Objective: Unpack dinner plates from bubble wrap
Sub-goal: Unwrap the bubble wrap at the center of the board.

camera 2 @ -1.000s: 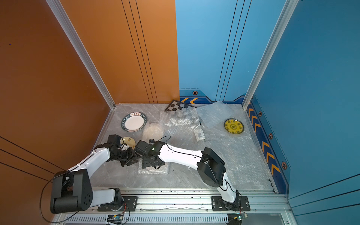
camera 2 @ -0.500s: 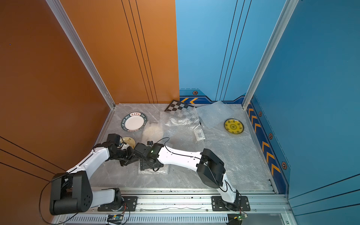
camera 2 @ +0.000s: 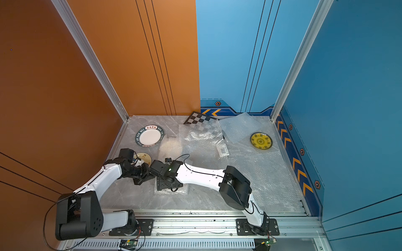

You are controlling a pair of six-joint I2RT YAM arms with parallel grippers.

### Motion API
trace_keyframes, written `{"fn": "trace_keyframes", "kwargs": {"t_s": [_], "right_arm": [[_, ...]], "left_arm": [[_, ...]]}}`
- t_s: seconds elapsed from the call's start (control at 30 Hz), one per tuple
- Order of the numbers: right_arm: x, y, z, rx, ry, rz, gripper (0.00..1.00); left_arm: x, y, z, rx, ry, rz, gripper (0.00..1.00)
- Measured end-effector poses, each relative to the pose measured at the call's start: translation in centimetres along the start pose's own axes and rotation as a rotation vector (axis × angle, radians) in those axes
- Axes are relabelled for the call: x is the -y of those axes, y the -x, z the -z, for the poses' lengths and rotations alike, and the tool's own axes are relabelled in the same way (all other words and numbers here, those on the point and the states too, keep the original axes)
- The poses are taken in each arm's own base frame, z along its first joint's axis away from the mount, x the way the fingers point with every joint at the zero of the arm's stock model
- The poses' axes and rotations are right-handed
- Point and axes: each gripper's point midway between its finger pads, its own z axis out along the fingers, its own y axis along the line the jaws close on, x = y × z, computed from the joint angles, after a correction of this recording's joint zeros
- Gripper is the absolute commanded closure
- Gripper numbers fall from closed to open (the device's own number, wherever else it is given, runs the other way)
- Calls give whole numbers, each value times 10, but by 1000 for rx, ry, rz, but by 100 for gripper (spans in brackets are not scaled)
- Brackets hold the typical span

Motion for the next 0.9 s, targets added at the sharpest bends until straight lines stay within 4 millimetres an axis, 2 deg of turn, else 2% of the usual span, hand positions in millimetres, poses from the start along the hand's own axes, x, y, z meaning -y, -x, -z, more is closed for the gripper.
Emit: {"fn": "trace_keyframes", "kwargs": {"t_s": [0.07, 0.13, 0.2, 0.27, 0.33, 0.5, 0.77, 0.9], "right_arm": [[-4, -2, 0, 2, 8, 18, 24], [-13, -7, -2, 5, 25, 51, 35], [-27, -12, -11, 9, 59, 85, 75], [-40, -17, -23, 4, 102, 99, 100], [-49, -22, -39, -3, 141, 95, 100], [-40, -23, -73, -20, 145, 59, 100], [-35, -18, -82, -7, 158, 16, 100], [-36, -19, -82, -7, 169, 5, 100]], "left_arm": [[1, -1, 0, 0, -1, -7, 100], [4, -3, 1, 1, -4, -18, 100], [6, -5, 3, 3, -7, -29, 100], [8, -6, 4, 6, -10, -36, 100], [7, -6, 5, 5, -10, -35, 100], [7, -7, 4, 2, -8, -34, 100], [9, -8, 7, 8, -13, -34, 100], [18, -6, 13, 21, -27, -26, 100]]}}
